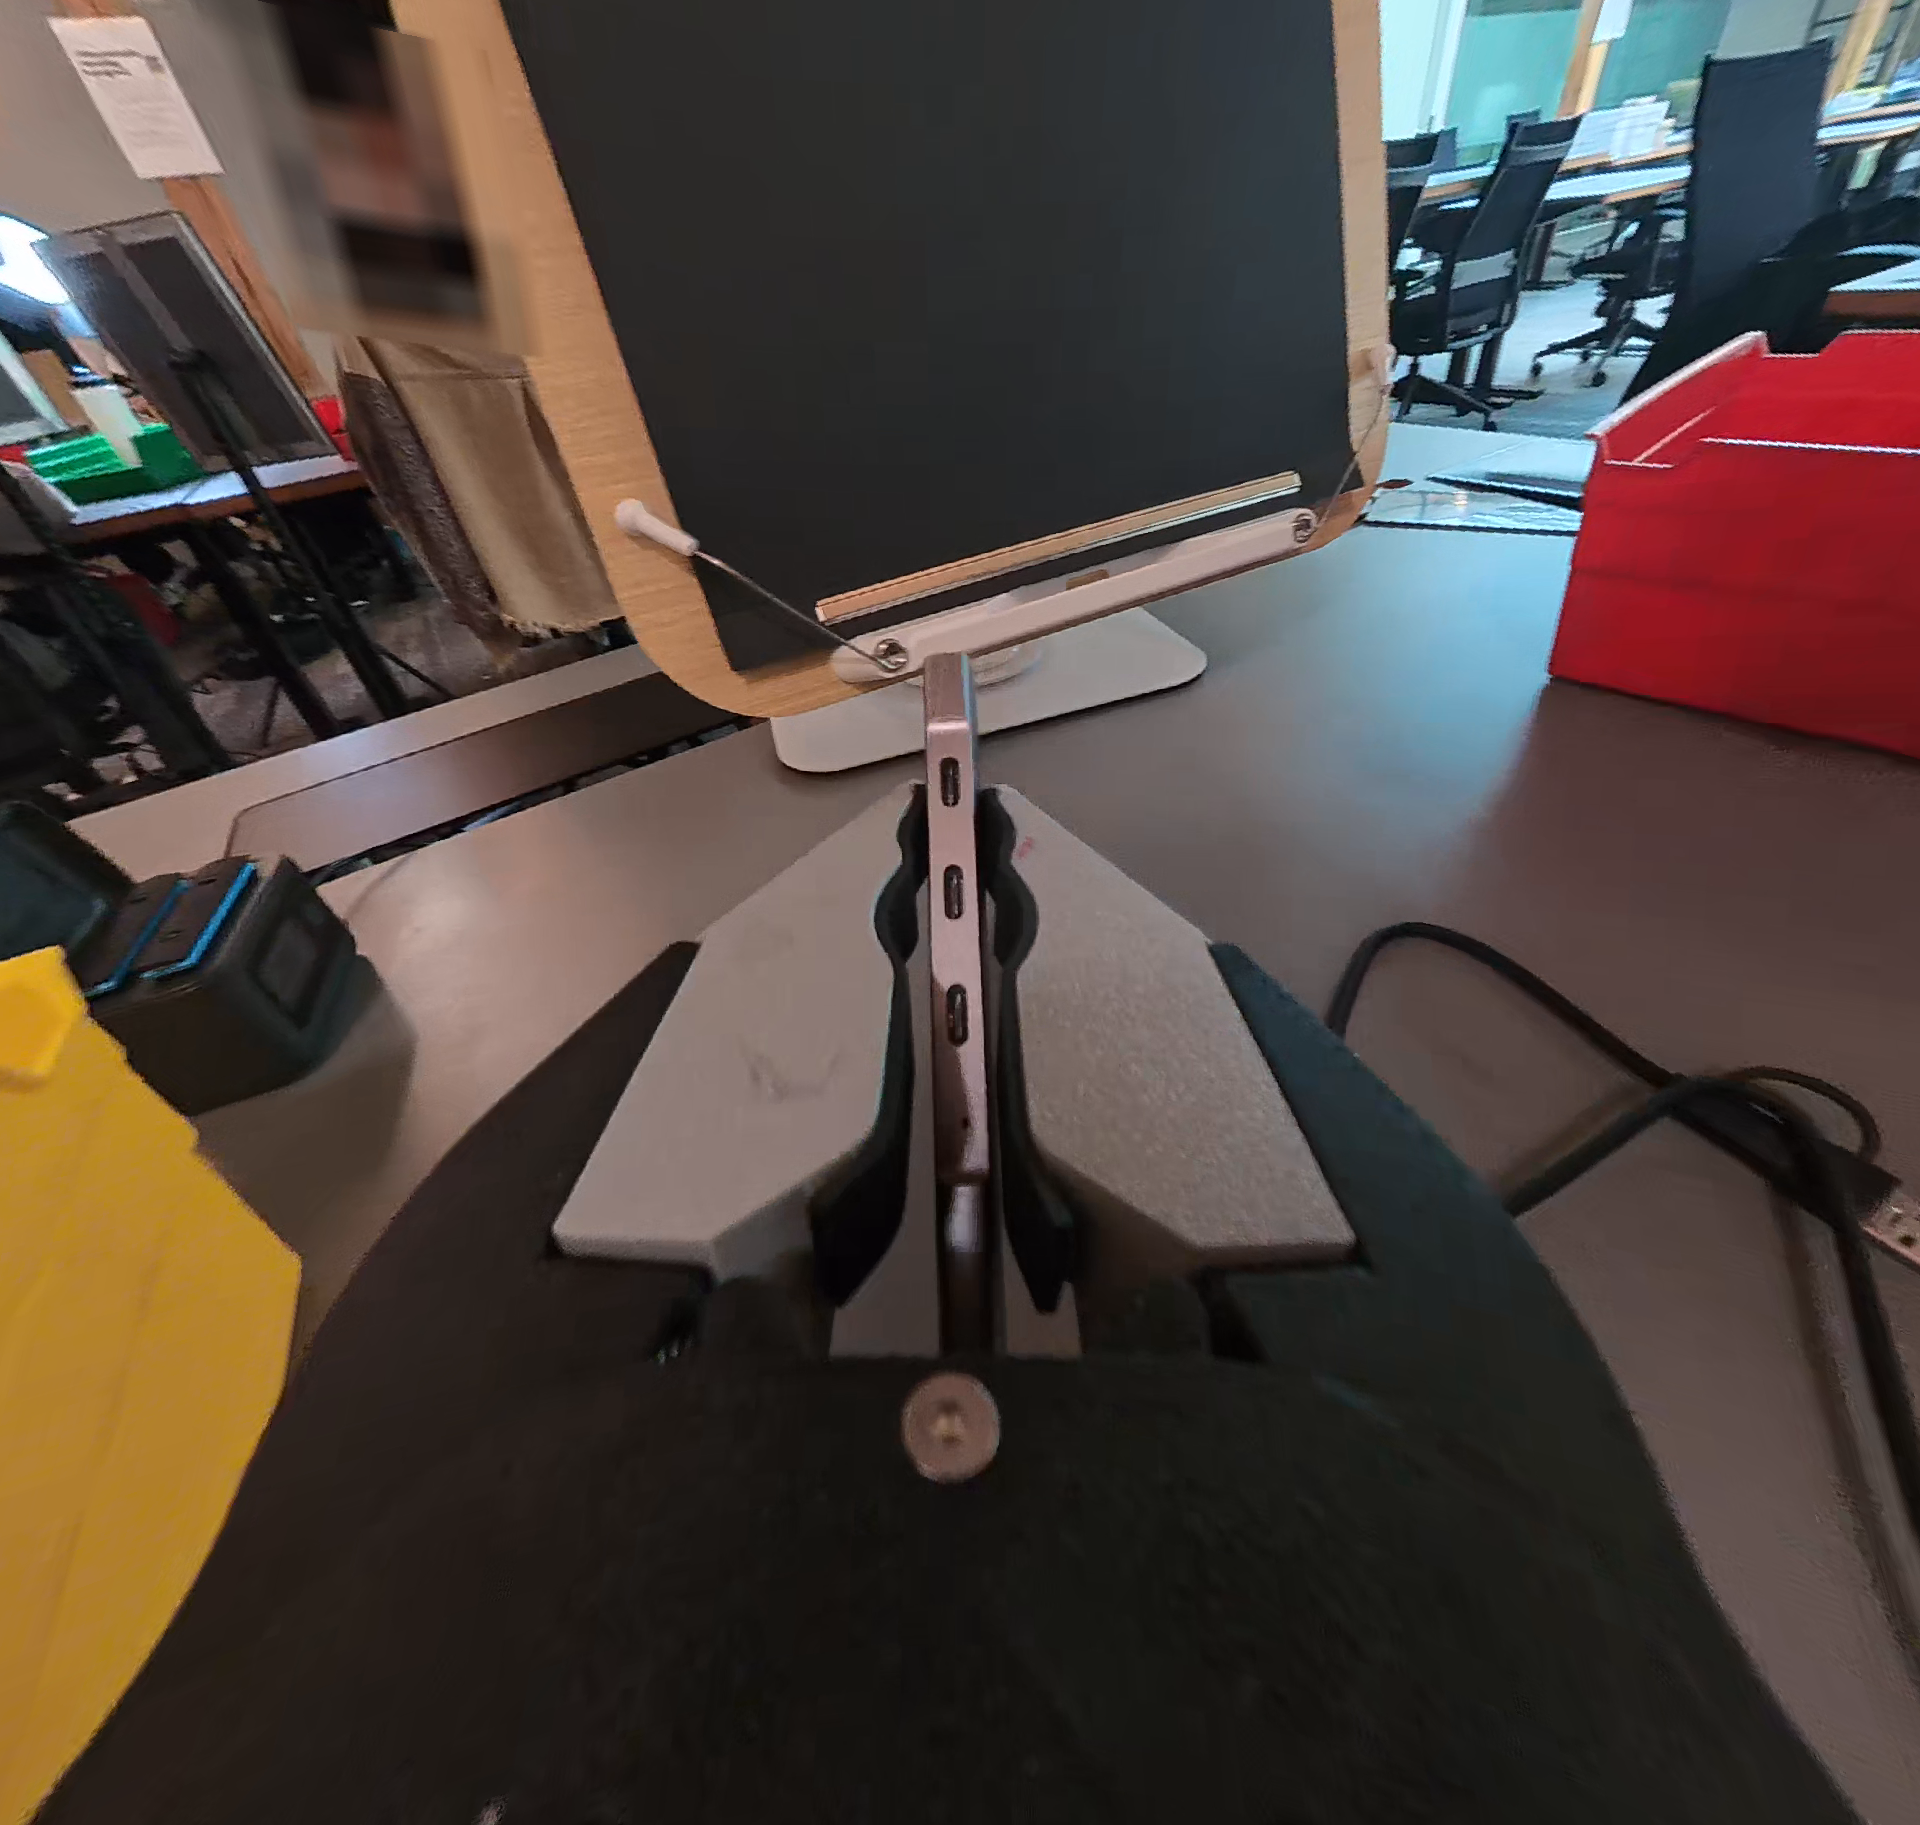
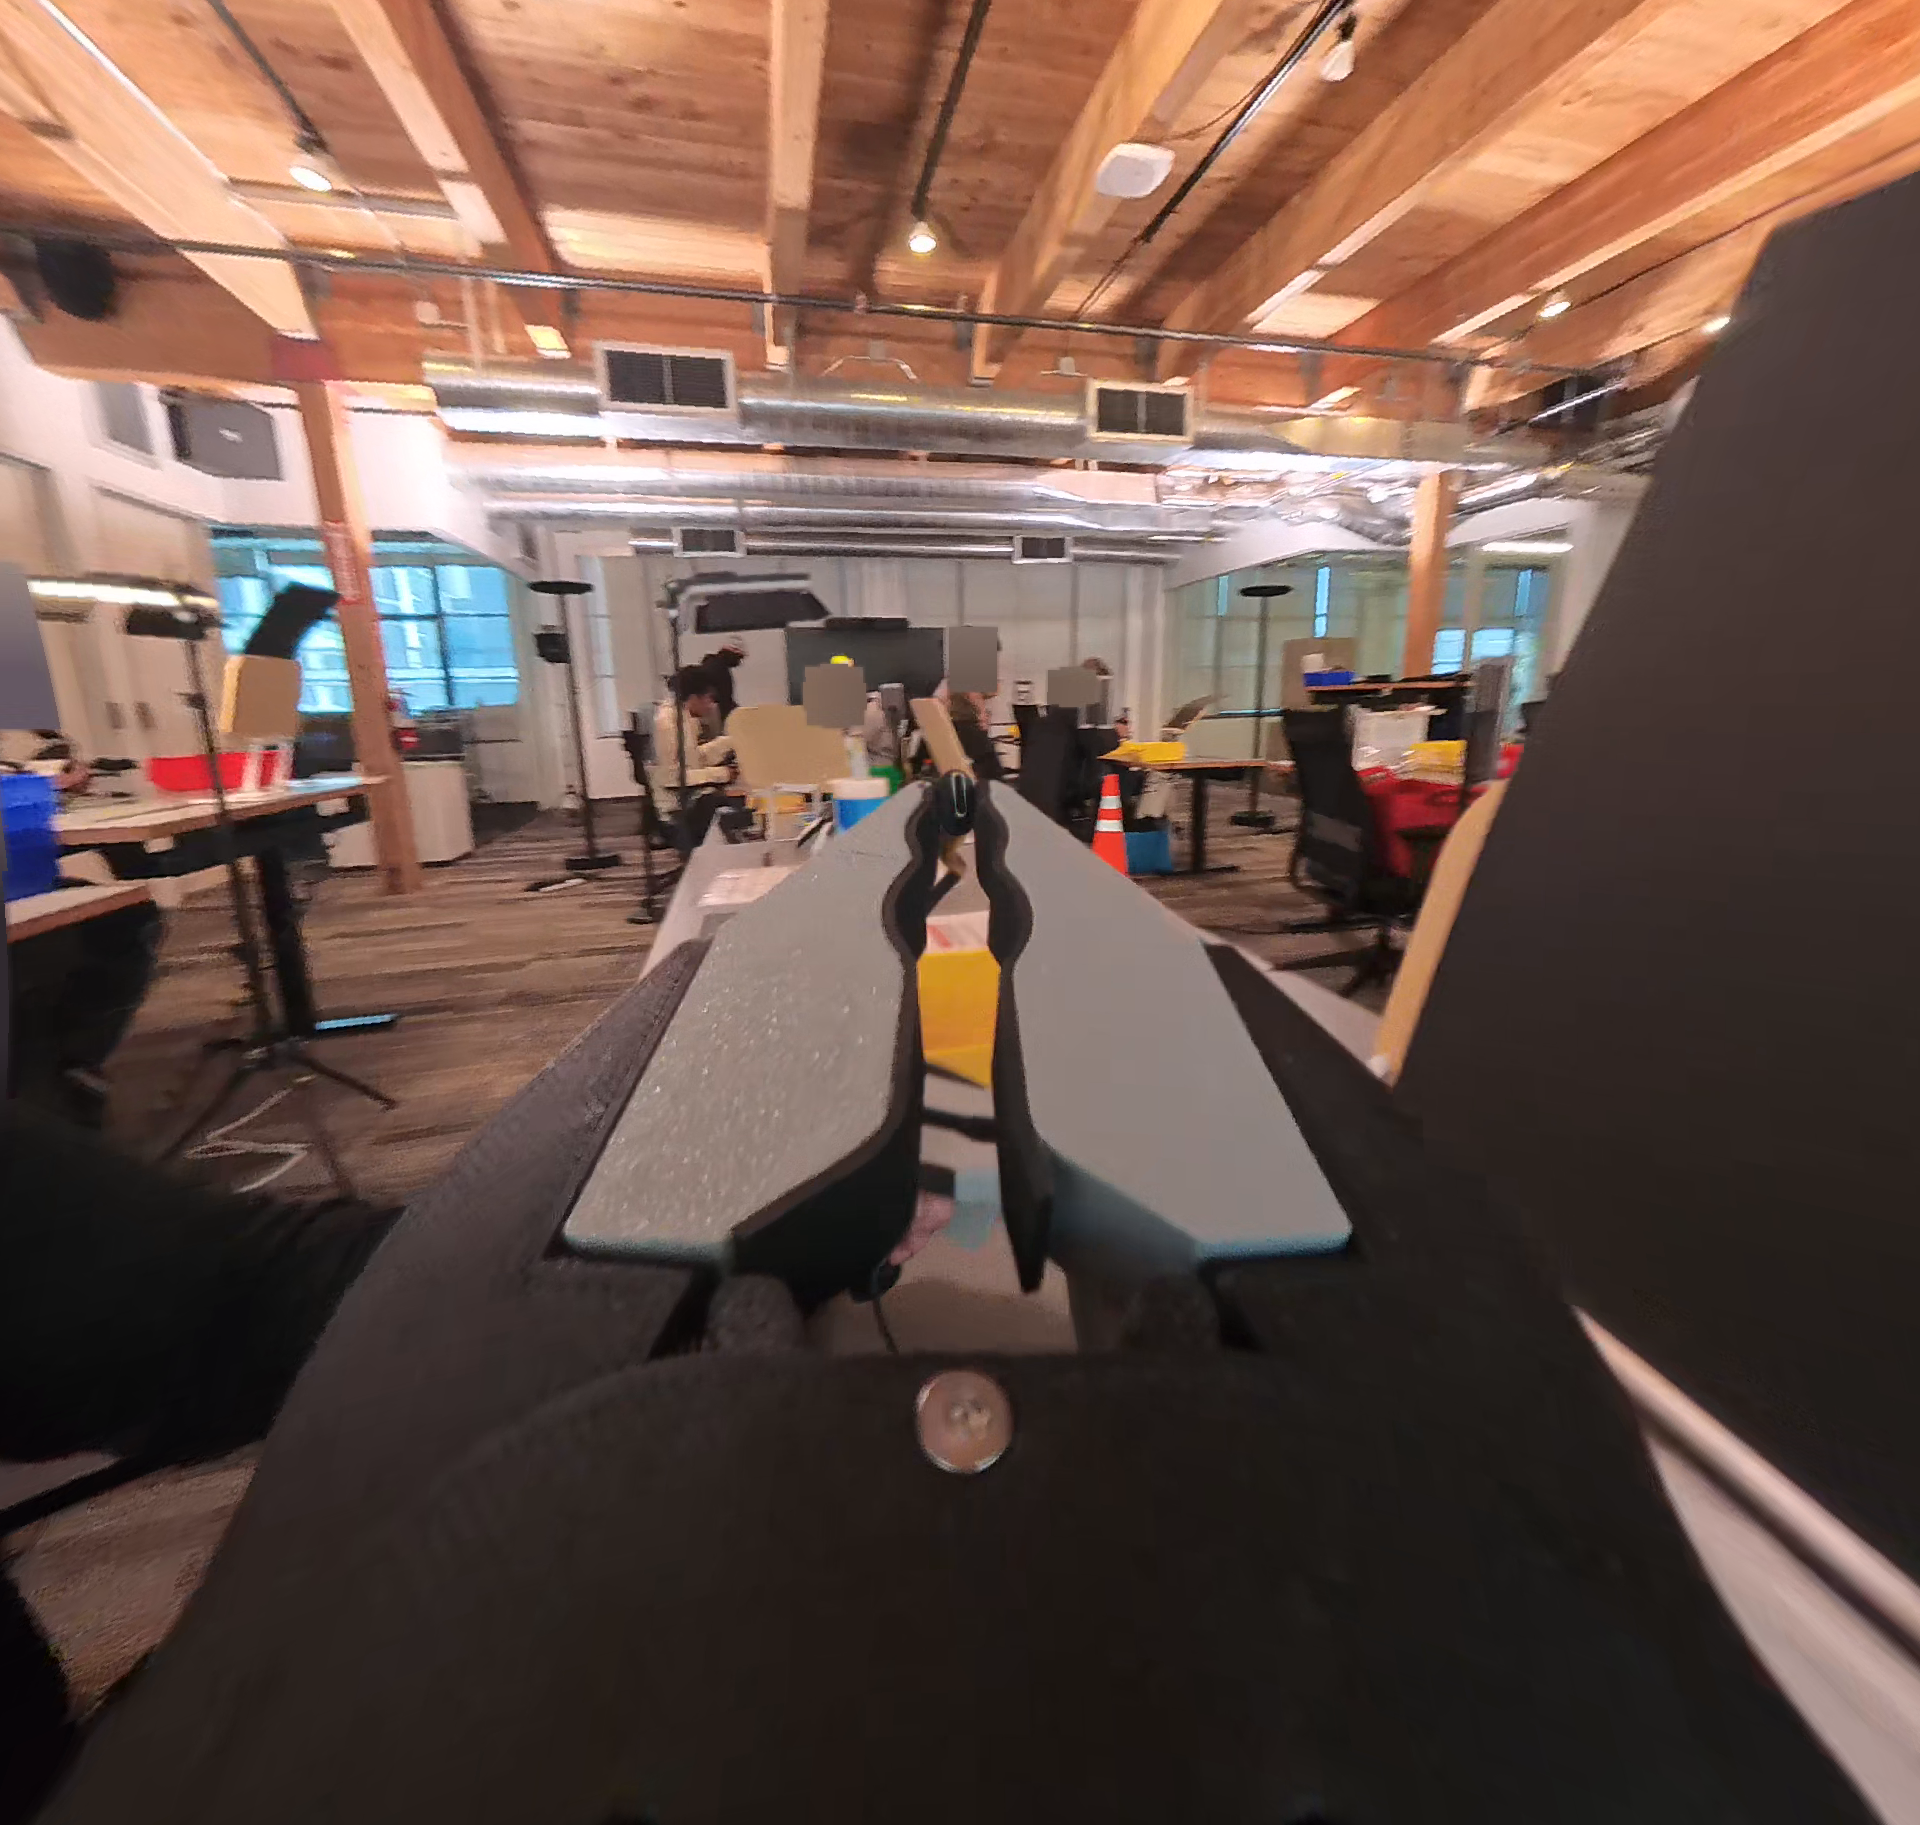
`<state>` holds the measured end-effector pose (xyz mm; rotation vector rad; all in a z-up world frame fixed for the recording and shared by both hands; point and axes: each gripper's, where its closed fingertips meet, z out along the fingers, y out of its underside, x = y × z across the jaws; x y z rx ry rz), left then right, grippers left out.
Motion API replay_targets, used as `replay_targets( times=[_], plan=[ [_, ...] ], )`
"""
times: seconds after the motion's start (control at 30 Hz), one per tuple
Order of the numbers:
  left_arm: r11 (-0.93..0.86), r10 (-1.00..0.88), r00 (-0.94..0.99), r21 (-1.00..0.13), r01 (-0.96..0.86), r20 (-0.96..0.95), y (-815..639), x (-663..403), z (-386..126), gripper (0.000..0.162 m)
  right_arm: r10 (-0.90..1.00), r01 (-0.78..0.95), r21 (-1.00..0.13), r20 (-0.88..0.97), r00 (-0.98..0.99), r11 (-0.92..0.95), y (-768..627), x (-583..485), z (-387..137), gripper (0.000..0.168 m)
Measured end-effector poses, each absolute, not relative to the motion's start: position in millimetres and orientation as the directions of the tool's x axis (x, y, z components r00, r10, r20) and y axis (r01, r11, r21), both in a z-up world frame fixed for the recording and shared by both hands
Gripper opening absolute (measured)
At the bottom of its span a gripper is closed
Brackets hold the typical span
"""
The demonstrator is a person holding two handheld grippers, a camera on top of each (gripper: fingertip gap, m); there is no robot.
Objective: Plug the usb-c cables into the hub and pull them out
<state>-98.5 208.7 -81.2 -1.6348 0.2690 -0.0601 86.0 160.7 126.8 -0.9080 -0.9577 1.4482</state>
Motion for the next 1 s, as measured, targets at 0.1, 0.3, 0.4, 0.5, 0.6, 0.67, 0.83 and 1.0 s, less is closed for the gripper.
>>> replay_targets(
  times=[0.1, 0.3, 0.4, 0.5, 0.6, 0.67, 0.83, 1.0],
  plan=[
    [-0.061, -0.152, 0.978, -0.987, -0.152, -0.141, 207.5, -109.8, -78.2, 0.007, 0.999, -0.378, -0.925, 0.036, -0.006, 0.032, 158.8, 105.7, 177.7, 0.003],
    [-0.029, -0.12, 0.982, -0.988, -0.152, -0.148, 203.8, -116.6, -71.0, 0.006, 0.975, -0.385, -0.907, 0.095, 0.203, 0.169, 163.4, 154.5, 272.9, 0.002],
    [-0.033, -0.113, 0.985, -0.991, -0.131, -0.127, 204.1, -120.3, -72.1, 0.007, 0.94, -0.373, -0.896, 0.12, 0.32, 0.242, 169.8, 186.4, 320.0, 0.002],
    [-0.04, -0.119, 0.986, -0.992, -0.12, -0.114, 204.6, -120.6, -74.4, 0.007, 0.906, -0.381, -0.883, 0.103, 0.41, 0.273, 176.7, 222.9, 370.1, 0.002],
    [-0.039, -0.127, 0.985, -0.992, -0.119, -0.113, 204.1, -118.6, -74.4, 0.007, 0.85, -0.354, -0.88, 0.099, 0.517, 0.318, 184.3, 261.4, 411.6, 0.003],
    [-0.034, -0.132, 0.984, -0.992, -0.123, -0.118, 203.8, -116.7, -73.6, 0.006, 0.819, -0.358, -0.867, 0.092, 0.567, 0.346, 184.8, 286.0, 438.9, 0.003],
    [-0.049, -0.135, 0.981, -0.988, -0.146, -0.138, 205.4, -114.2, -78.0, 0.007, 0.776, -0.407, -0.85, 0.003, 0.63, 0.335, 188.9, 336.8, 502.4, 0.002],
    [-0.053, -0.142, 0.982, -0.989, -0.135, -0.126, 205.9, -113.8, -79.6, 0.007, 0.715, -0.408, -0.852, -0.057, 0.697, 0.33, 199.8, 367.6, 525.1, 0.0]
  ],
)
